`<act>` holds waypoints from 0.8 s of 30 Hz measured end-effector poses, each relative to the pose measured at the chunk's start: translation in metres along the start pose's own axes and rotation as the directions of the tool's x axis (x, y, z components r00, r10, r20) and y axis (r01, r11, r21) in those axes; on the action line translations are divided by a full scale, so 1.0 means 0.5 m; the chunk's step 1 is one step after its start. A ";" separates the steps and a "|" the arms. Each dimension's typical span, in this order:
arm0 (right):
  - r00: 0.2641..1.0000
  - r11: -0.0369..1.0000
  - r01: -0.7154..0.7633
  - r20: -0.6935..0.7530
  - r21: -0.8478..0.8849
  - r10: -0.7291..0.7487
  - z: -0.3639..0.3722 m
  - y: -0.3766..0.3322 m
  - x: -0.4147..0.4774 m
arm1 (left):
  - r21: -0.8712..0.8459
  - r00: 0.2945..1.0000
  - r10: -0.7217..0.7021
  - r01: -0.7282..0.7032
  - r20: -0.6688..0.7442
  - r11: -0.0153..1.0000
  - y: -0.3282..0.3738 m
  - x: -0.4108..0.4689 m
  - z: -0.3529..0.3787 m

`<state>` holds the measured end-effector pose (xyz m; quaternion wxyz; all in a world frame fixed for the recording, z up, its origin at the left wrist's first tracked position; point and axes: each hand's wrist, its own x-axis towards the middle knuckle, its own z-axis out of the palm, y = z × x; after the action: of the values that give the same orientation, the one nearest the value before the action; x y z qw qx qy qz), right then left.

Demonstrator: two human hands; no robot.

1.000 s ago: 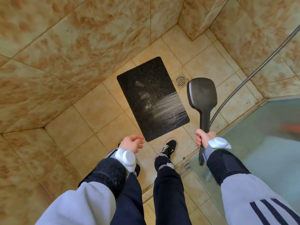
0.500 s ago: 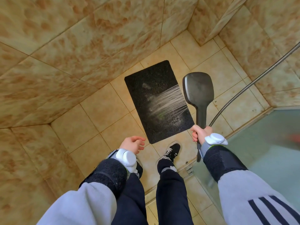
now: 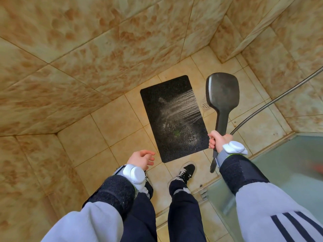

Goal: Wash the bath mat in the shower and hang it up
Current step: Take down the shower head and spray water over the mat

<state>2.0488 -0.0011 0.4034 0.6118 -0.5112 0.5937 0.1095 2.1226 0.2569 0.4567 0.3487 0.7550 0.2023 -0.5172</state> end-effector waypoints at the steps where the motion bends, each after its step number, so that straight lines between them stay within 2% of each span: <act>1: 1.000 1.000 0.009 -0.012 -0.007 -0.009 -0.001 -0.005 0.001 | -0.004 1.000 -0.001 0.001 0.000 1.000 0.001 -0.001 0.000; 9: 0.995 0.997 0.075 -0.068 0.018 -0.074 0.029 -0.060 -0.004 | -0.048 1.000 0.001 -0.002 -0.025 0.999 0.008 -0.003 -0.026; 15: 0.987 0.990 0.139 -0.080 0.014 -0.138 0.053 -0.094 -0.003 | -0.032 0.998 0.053 -0.054 -0.037 0.998 0.031 0.003 -0.054; 24: 0.980 0.981 0.194 -0.038 -0.014 -0.194 0.092 -0.127 -0.009 | -0.025 0.997 0.068 -0.068 -0.028 0.997 0.037 0.002 -0.076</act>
<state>2.1231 0.0071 0.4280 0.6053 -0.5718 0.5522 0.0422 2.1597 0.2723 0.4701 0.3729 0.7639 0.1879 -0.4920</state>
